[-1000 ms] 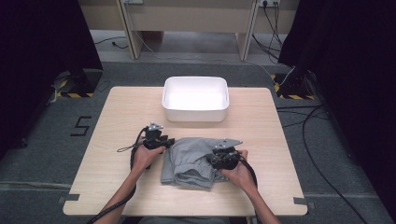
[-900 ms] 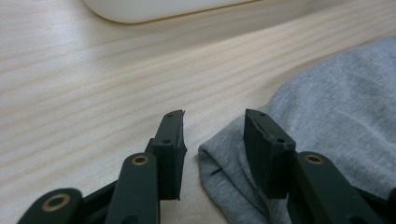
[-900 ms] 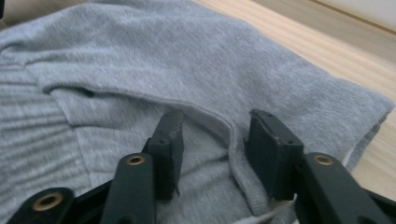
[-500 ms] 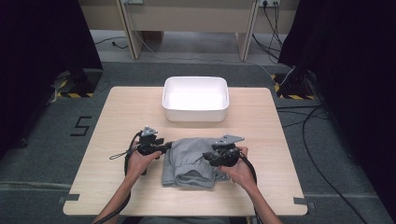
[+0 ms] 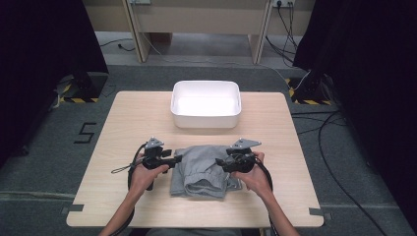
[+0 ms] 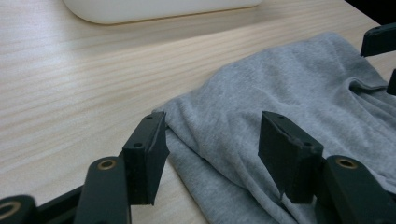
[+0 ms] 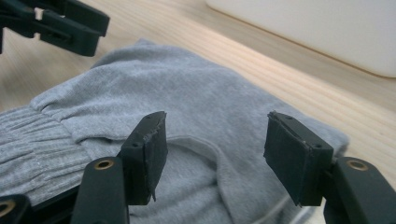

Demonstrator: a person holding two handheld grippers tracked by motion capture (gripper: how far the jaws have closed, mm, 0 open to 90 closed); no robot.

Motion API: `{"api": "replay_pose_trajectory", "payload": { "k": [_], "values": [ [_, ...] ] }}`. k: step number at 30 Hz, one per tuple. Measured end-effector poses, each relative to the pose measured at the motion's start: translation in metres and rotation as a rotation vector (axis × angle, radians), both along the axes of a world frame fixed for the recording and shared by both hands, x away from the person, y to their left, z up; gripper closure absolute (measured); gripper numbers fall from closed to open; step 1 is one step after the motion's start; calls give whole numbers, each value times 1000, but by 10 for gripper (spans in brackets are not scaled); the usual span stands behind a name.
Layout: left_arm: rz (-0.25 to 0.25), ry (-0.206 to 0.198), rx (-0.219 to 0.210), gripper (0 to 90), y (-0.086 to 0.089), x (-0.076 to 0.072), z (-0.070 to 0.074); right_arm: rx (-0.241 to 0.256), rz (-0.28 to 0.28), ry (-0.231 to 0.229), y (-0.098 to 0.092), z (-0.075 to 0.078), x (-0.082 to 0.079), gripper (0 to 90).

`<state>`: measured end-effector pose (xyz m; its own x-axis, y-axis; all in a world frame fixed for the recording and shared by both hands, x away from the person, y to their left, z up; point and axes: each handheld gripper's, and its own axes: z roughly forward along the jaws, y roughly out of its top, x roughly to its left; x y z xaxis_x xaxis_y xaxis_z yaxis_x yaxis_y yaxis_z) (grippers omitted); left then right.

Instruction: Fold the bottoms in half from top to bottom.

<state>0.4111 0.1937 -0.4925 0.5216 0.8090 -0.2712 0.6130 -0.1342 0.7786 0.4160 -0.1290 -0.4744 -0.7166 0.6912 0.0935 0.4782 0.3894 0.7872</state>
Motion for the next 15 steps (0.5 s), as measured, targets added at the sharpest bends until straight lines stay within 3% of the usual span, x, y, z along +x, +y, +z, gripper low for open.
{"api": "replay_pose_trajectory", "payload": {
  "k": [8,15],
  "values": [
    [-19,19,-13,372,0,-10,1,10,-32,11,-12,2,0,385],
    [-35,14,5,353,-4,-19,4,1,-32,21,-14,-2,1,378]
  ]
}}
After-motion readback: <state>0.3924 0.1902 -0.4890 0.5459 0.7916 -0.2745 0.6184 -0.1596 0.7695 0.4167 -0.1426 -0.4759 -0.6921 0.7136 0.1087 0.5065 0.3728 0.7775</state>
